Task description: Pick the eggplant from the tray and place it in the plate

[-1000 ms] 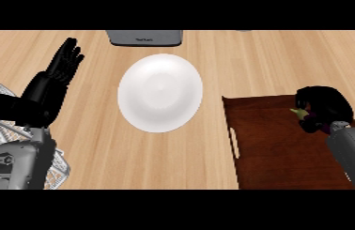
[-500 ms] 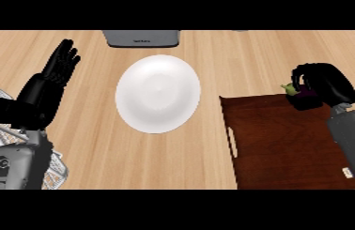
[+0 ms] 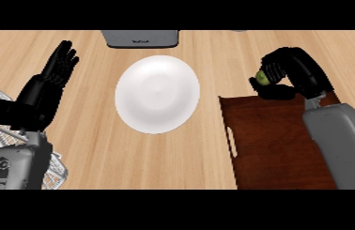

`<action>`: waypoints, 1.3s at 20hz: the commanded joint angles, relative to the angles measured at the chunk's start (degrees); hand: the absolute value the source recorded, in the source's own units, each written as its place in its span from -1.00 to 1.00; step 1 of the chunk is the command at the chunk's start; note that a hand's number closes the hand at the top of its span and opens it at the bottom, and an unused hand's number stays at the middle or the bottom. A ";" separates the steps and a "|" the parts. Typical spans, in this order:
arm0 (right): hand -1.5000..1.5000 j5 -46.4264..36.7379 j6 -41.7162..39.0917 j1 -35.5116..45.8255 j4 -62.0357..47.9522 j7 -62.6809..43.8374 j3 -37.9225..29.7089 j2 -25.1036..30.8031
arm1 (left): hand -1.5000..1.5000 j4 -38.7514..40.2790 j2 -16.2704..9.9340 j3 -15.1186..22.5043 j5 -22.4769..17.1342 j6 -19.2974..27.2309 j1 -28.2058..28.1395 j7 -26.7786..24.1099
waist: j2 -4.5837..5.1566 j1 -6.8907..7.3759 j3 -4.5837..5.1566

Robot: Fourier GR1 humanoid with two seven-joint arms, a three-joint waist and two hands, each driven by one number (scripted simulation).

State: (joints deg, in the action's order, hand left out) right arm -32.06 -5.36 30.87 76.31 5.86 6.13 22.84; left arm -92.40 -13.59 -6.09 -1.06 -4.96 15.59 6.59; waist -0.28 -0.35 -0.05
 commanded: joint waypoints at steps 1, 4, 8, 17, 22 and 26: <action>1.00 2.78 -6.44 1.39 8.89 -5.38 1.64 -2.32 | 0.00 4.79 -2.82 -2.91 -1.37 -2.55 2.69 -2.04 | 0.13 -0.21 0.11; 1.00 -0.75 -3.62 2.02 10.25 -10.86 4.62 -8.09 | 0.00 -4.20 0.37 1.32 1.49 0.40 -1.20 3.48 | 0.12 0.55 0.06; 1.00 -2.48 -4.24 8.49 5.16 -15.07 6.35 -13.91 | 0.00 -1.83 -0.61 -0.41 -0.17 -1.42 0.31 2.58 | 0.26 0.77 0.07; 1.00 -1.00 7.21 20.50 -14.74 -19.96 14.22 -22.69 | 0.00 3.09 0.11 -0.33 1.33 -0.65 4.57 1.43 | 0.59 1.69 0.07; 1.00 0.35 16.45 26.96 -32.75 -14.45 15.27 -22.80 | 0.00 -0.12 -0.61 -0.97 -1.15 -3.52 1.38 0.07 | 1.07 3.73 0.08; 1.00 6.33 21.23 30.81 -38.27 -14.86 22.94 -22.82 | 0.00 3.60 -0.02 -0.77 -0.63 -3.44 3.88 -1.13 | 1.18 4.16 0.09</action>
State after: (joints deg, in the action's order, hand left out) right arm -29.31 10.68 58.47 44.89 -9.62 23.84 0.28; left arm -91.23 -11.78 -5.13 -0.51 -6.75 17.66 6.30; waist 0.62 2.80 -0.04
